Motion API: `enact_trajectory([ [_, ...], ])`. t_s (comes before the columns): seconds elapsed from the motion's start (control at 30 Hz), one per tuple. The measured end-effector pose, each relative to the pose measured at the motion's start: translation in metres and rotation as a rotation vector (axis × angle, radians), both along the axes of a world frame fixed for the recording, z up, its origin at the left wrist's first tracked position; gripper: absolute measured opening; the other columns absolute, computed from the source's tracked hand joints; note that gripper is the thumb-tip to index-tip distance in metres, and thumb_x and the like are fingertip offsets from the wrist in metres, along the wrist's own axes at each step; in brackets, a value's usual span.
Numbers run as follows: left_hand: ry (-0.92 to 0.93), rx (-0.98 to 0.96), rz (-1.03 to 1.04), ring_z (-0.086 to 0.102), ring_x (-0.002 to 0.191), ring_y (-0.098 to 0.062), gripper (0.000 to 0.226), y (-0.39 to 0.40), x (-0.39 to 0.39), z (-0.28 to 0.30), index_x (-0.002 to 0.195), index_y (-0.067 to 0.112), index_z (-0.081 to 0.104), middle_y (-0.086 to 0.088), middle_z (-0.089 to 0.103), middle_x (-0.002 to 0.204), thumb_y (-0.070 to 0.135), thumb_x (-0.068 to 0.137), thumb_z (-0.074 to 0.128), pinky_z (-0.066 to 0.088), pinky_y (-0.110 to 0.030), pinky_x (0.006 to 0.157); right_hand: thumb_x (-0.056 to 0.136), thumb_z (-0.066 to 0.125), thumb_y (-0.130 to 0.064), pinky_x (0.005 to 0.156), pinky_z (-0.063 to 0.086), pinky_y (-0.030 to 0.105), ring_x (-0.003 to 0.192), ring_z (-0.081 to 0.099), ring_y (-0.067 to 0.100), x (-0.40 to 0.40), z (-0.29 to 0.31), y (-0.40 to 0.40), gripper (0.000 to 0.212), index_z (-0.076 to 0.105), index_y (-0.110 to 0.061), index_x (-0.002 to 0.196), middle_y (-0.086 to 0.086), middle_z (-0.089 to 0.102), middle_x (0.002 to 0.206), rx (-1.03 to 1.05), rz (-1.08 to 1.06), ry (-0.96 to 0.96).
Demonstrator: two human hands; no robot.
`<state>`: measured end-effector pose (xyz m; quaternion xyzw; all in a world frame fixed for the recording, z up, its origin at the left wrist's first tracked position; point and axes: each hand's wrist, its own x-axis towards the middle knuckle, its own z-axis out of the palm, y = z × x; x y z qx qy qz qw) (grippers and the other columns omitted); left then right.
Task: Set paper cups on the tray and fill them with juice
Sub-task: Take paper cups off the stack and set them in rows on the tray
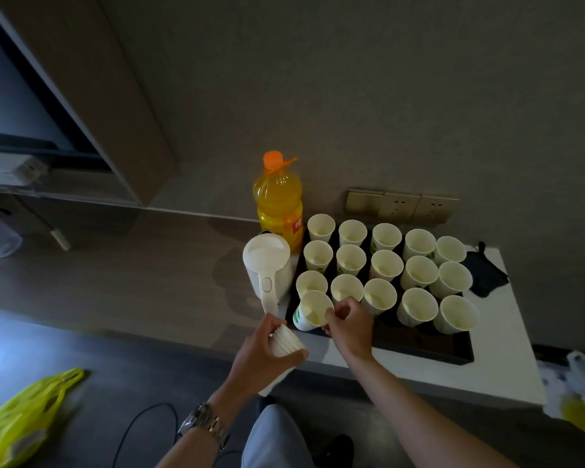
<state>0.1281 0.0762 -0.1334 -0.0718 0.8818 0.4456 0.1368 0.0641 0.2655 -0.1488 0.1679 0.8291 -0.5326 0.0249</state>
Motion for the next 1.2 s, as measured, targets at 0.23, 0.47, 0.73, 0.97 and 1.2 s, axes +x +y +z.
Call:
enact_trajectory([
  [0.23,-0.009,0.022,0.011,0.061,0.098,-0.006,0.067,-0.001,-0.002,-0.002,0.117,0.041,0.046,0.016,0.061,0.108,0.063,0.066,0.083,0.057,-0.028,0.083,0.093,0.065,-0.016,0.058,0.058,0.029,0.063,0.067,0.009,0.0,0.001,-0.01,0.023,0.05,-0.022,0.077,-0.003,0.061,0.068,0.187,0.057,0.139],
  [0.47,-0.023,0.026,0.001,0.061,0.099,-0.005,0.07,-0.004,-0.003,-0.004,0.118,0.041,0.046,0.018,0.06,0.109,0.067,0.063,0.08,0.057,-0.03,0.084,0.091,0.066,-0.017,0.065,0.062,0.038,0.065,0.07,0.012,-0.006,-0.009,-0.017,0.02,0.052,-0.023,0.077,-0.002,0.066,0.07,0.166,0.043,0.065],
  [0.73,-0.021,0.023,-0.004,0.061,0.096,-0.005,0.067,-0.003,-0.004,-0.001,0.118,0.039,0.047,0.017,0.061,0.107,0.062,0.066,0.083,0.056,-0.028,0.081,0.09,0.066,-0.025,0.069,0.062,0.039,0.067,0.071,0.015,-0.009,-0.015,-0.024,0.017,0.052,-0.023,0.081,0.0,0.068,0.076,0.129,0.039,-0.013],
  [0.97,0.005,0.036,-0.03,0.06,0.098,-0.005,0.066,0.002,-0.011,0.0,0.117,0.04,0.045,0.016,0.06,0.109,0.061,0.068,0.083,0.055,-0.025,0.08,0.093,0.063,-0.05,0.064,0.06,0.033,0.061,0.069,0.011,-0.004,-0.01,-0.017,0.029,0.052,-0.025,0.085,-0.003,0.067,0.073,0.148,0.046,-0.056],
  [1.2,0.119,0.06,-0.111,0.06,0.105,0.002,0.064,0.019,-0.02,0.012,0.123,0.043,0.047,0.018,0.061,0.114,0.058,0.072,0.083,0.053,-0.018,0.079,0.099,0.055,-0.048,0.057,0.044,0.02,0.062,0.063,0.007,0.017,0.021,0.004,0.033,0.065,-0.023,0.08,-0.004,0.066,0.068,0.099,0.253,-0.093],
])
